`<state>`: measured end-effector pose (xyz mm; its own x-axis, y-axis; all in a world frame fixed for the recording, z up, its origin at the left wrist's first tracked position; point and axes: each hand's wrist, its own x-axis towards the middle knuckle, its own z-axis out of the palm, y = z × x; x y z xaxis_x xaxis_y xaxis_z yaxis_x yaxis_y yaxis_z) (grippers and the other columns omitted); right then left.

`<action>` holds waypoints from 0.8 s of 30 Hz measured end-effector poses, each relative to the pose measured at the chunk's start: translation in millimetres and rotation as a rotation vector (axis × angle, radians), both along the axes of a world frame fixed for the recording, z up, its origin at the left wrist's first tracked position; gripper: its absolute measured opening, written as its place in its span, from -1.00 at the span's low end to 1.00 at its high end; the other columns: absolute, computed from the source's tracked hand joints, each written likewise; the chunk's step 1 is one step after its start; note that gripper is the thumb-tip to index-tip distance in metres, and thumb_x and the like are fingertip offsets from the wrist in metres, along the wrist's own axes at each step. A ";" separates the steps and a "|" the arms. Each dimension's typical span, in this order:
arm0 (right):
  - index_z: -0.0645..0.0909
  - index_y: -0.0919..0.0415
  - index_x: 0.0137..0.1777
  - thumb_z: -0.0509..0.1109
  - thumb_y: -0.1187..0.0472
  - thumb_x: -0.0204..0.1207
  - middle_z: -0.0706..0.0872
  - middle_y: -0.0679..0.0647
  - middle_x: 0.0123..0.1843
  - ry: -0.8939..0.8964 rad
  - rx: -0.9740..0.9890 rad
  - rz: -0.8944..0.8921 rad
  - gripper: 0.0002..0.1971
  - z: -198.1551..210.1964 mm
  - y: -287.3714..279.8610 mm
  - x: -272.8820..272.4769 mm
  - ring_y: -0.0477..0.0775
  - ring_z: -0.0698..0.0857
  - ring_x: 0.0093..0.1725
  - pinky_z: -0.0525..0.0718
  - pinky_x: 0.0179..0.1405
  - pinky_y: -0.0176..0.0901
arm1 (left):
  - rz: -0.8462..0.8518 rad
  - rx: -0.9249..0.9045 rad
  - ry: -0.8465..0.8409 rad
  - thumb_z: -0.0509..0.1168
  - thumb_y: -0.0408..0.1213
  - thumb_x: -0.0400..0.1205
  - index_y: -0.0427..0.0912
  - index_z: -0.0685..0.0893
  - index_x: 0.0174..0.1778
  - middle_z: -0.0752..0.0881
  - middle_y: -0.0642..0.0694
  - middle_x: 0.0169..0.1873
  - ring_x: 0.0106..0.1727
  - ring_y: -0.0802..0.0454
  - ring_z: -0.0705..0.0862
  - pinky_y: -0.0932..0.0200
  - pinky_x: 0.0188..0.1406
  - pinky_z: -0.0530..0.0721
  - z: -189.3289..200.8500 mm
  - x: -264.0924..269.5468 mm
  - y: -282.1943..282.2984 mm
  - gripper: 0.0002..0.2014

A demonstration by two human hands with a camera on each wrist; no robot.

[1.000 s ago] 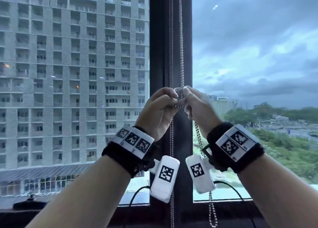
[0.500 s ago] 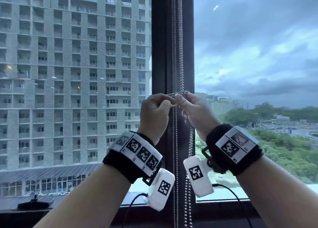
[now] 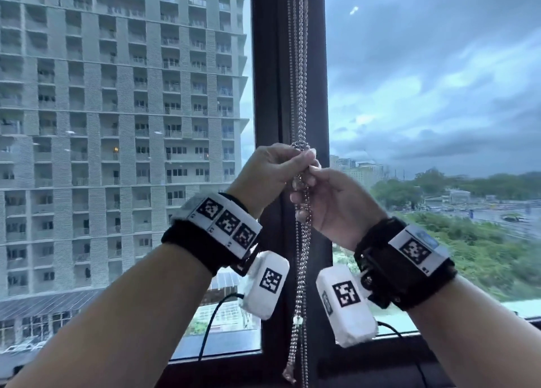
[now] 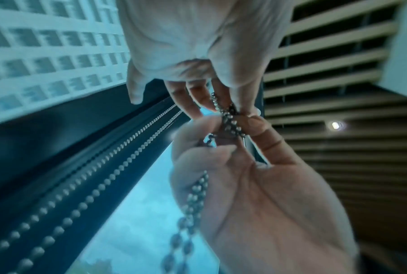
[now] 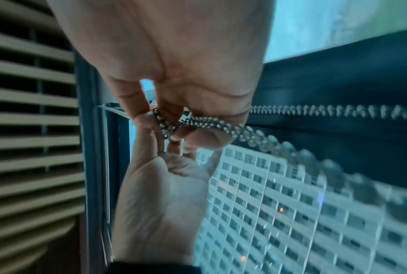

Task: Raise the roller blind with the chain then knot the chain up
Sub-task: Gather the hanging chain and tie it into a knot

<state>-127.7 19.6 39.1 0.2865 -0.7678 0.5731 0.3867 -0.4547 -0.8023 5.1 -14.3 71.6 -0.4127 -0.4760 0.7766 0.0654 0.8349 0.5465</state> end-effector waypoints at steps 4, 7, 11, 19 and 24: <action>0.52 0.07 -0.28 0.16 0.15 0.63 0.56 -0.12 -0.33 0.175 -0.124 -0.343 -0.76 -0.1 0.9 -5.1 -0.09 0.53 -0.21 0.47 -0.08 -0.07 | 0.287 -0.274 0.031 0.39 -0.08 0.53 -0.22 0.80 -0.33 0.58 0.06 -0.27 -0.12 0.18 0.56 0.28 -0.04 0.52 -0.9 -1.8 -5.6 -0.72; 0.49 0.01 -0.43 0.19 0.16 0.59 0.57 -0.19 -0.42 0.211 -0.195 -0.480 -0.68 2.6 4.3 -8.5 -0.15 0.52 -0.28 0.42 -0.01 -0.06 | 0.396 -0.392 0.038 0.38 -0.05 0.54 0.00 0.62 -0.54 0.53 0.05 -0.26 -0.17 0.27 0.51 0.46 -0.11 0.44 -0.7 -0.6 -4.2 -0.69; 0.43 0.04 -0.44 0.19 0.14 0.54 0.54 -0.18 -0.41 0.223 -0.238 -0.550 -0.71 8.1 5.1 -17.8 -0.22 0.54 -0.34 0.40 -0.04 -0.08 | 0.187 -0.199 -0.012 0.24 -0.06 0.63 -0.06 0.52 -0.58 0.53 0.06 -0.37 -0.28 0.25 0.49 0.26 -0.02 0.45 3.0 10.6 -3.9 -0.58; 0.42 0.06 -0.45 0.18 0.12 0.41 0.51 -0.12 -0.41 0.251 -0.304 -0.607 -0.79 11.2 3.3 -23.4 -0.16 0.48 -0.36 0.37 -0.15 -0.12 | -0.481 0.242 0.255 0.09 -0.17 0.70 -0.06 0.56 -0.58 0.59 0.07 -0.58 -0.38 0.15 0.60 0.23 0.02 0.56 -11.5 24.6 -1.7 -0.53; 0.46 0.08 -0.37 0.11 0.22 0.60 0.54 -0.02 -0.27 0.233 -0.223 -0.674 -0.71 7.2 -0.4 -29.6 0.01 0.51 -0.11 0.42 0.05 0.00 | -0.771 0.534 0.147 0.10 -0.11 0.68 -0.14 0.56 -0.24 0.35 0.12 -0.63 -0.66 0.25 0.27 0.35 -0.50 0.41 -23.2 32.3 -7.7 -0.73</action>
